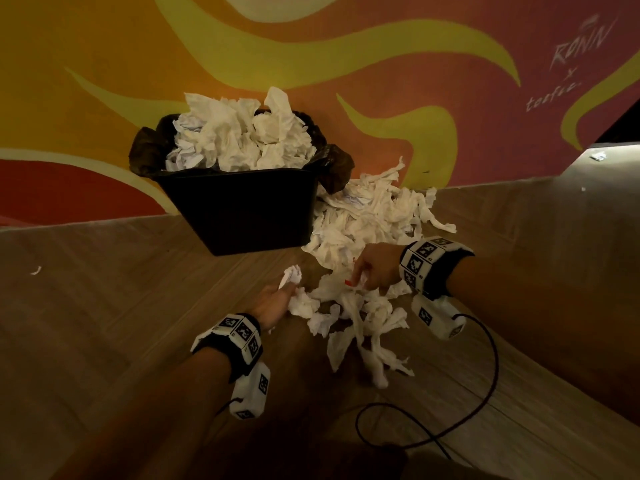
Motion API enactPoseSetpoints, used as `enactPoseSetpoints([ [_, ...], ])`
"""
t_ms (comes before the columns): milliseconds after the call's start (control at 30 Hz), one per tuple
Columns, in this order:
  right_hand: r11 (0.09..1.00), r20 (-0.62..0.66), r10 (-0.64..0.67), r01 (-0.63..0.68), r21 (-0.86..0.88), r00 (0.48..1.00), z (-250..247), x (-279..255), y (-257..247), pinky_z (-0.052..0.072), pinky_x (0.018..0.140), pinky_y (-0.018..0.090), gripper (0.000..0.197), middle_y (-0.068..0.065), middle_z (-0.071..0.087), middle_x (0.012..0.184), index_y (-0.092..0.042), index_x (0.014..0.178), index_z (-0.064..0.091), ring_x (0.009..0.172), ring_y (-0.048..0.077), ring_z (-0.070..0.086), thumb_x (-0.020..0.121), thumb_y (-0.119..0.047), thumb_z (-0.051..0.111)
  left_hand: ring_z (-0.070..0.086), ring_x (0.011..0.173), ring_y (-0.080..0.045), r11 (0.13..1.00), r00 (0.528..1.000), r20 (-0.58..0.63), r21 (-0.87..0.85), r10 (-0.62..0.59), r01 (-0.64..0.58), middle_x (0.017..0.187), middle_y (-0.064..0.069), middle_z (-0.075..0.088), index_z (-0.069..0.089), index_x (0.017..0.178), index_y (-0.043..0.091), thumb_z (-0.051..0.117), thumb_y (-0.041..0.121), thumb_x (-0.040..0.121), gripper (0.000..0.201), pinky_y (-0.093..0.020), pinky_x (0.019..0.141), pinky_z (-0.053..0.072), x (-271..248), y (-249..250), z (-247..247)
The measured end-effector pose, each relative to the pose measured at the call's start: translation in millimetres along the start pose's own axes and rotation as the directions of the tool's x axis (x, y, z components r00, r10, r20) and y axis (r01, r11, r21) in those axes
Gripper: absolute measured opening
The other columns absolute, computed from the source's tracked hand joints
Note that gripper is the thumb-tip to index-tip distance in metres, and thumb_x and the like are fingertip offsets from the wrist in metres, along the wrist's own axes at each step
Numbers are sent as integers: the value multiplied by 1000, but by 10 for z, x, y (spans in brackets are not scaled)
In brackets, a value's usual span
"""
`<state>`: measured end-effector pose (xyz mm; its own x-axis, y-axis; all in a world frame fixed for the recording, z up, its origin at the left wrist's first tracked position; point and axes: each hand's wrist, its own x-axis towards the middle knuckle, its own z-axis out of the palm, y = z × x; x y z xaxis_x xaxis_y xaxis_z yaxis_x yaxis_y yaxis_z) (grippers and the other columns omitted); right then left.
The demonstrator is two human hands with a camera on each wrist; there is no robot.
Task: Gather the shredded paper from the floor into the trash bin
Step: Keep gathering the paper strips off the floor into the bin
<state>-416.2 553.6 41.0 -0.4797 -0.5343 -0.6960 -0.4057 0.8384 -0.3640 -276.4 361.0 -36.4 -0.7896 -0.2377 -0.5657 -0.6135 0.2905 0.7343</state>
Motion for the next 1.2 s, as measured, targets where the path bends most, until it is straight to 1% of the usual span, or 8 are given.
enactPoseSetpoints([
  [133,997,9,-57,58,-44,998,58,-25,-52,56,71,23,30,6,63,115,-11,112,70,83,13,61,87,1,57,55,109,-23,991,995,40,94,94,-98,127,-12,56,50,132,13,43,11,97,36,-26,88,41,-2,-77,1],
  [300,983,-40,-122,115,-146,992,212,-18,-77,48,95,29,42,6,65,117,-11,113,69,110,20,59,85,8,44,49,128,-26,974,974,-37,40,225,-223,134,-14,55,57,129,4,34,-15,91,48,-28,108,36,43,-203,-27],
  [467,934,-14,-148,135,-332,989,524,37,-53,39,100,30,40,10,48,132,-17,133,52,123,24,46,94,-9,50,48,111,-23,924,945,-147,297,293,-240,119,-5,46,72,106,27,42,-6,87,49,-35,98,44,118,-300,-54],
  [567,904,25,-187,182,-387,982,666,4,-16,31,103,28,50,10,35,140,-21,141,40,128,27,37,94,-17,54,44,119,-27,827,955,-24,507,294,-242,130,-6,40,58,120,33,45,22,89,35,-35,98,41,77,-326,59],
  [700,832,71,-229,233,-504,971,713,26,1,20,97,21,56,13,31,147,-12,145,35,131,30,31,93,-19,57,30,126,-23,676,963,93,694,254,-246,137,1,29,34,132,42,35,71,79,61,-43,102,38,41,-429,226],
  [800,864,43,-239,233,-446,970,706,38,32,19,104,22,47,15,31,150,-10,142,40,137,26,30,96,-10,50,29,129,-26,646,955,109,715,276,-268,143,-2,23,32,139,36,42,62,89,57,-44,105,38,53,-494,262],
  [1000,926,-71,-261,229,-300,963,610,65,97,37,89,23,42,9,54,125,-11,129,51,116,24,51,92,-27,60,46,122,-26,736,959,67,627,275,-254,138,-4,42,53,130,22,53,34,92,39,-36,102,40,72,-456,152],
  [1200,966,-261,-257,242,-89,931,423,73,29,36,64,23,20,-2,53,72,-12,78,55,65,7,49,92,-27,56,61,77,-12,971,980,-87,176,179,-162,85,7,63,52,93,27,52,27,95,2,-23,59,44,5,-355,91],
])
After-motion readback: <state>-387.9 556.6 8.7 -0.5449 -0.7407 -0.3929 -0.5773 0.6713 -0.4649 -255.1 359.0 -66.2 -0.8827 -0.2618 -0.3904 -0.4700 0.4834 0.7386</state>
